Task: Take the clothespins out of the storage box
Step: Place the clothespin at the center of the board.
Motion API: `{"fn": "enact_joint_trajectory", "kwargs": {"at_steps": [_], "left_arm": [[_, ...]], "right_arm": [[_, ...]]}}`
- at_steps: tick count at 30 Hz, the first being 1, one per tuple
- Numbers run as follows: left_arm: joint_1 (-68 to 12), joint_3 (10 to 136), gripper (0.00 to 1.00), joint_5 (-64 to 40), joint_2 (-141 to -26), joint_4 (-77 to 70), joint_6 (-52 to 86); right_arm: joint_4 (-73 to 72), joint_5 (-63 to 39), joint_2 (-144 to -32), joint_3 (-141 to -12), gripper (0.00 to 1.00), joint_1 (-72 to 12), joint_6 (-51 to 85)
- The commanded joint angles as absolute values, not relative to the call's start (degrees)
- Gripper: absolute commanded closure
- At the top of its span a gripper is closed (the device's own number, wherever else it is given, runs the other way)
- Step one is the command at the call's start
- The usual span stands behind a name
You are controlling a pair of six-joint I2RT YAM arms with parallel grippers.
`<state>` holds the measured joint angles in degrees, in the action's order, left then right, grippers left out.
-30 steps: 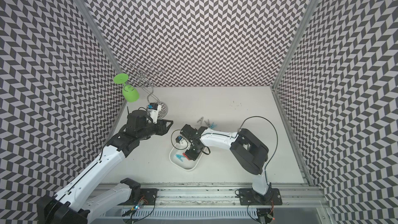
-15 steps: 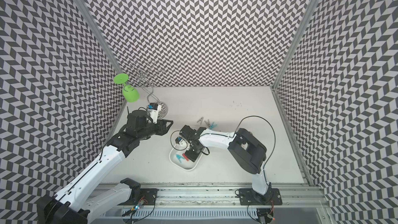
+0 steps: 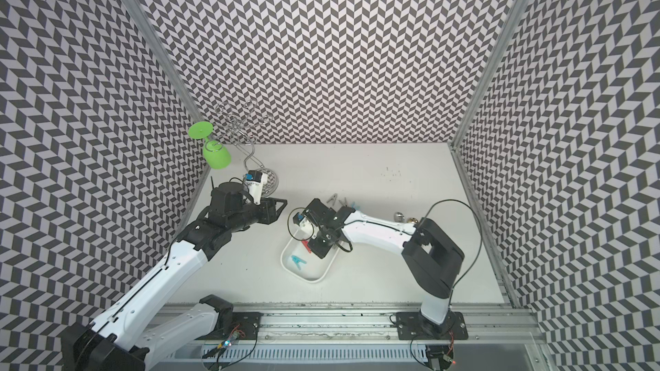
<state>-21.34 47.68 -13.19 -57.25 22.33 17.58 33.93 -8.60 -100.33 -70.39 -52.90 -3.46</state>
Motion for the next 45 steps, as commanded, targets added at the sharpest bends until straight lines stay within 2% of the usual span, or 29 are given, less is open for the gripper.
{"fn": "enact_joint_trajectory", "kwargs": {"at_steps": [1, 10, 14, 25, 36, 45], "left_arm": [[-21.00, 47.42, 0.49, -13.80, -56.32, 20.92, 17.26], [-20.94, 47.31, 0.49, -13.97, -56.25, 20.92, 17.38], [-20.92, 47.30, 0.49, -13.99, -56.26, 20.87, 17.33], [-20.95, 47.12, 0.48, -14.28, -55.89, 20.66, 17.41], [-20.92, 47.33, 0.48, -15.33, -56.46, 20.65, 17.54], [-16.52, 46.90, 0.49, -21.96, -56.95, 18.83, 18.05]], "right_arm": [[30.44, -3.01, -95.83, -68.10, 1.00, -49.90, 0.88], [29.84, 3.60, -83.54, -60.12, 1.00, -41.16, 9.58], [30.93, 3.44, -79.22, -55.84, 1.00, -37.83, 13.97], [30.59, -0.99, -76.96, -43.95, 1.00, -37.53, 22.39], [27.85, -0.31, -78.06, -41.20, 0.87, -37.53, 23.85], [28.00, -3.72, -74.28, -45.78, 0.72, -37.53, 18.80]]}}
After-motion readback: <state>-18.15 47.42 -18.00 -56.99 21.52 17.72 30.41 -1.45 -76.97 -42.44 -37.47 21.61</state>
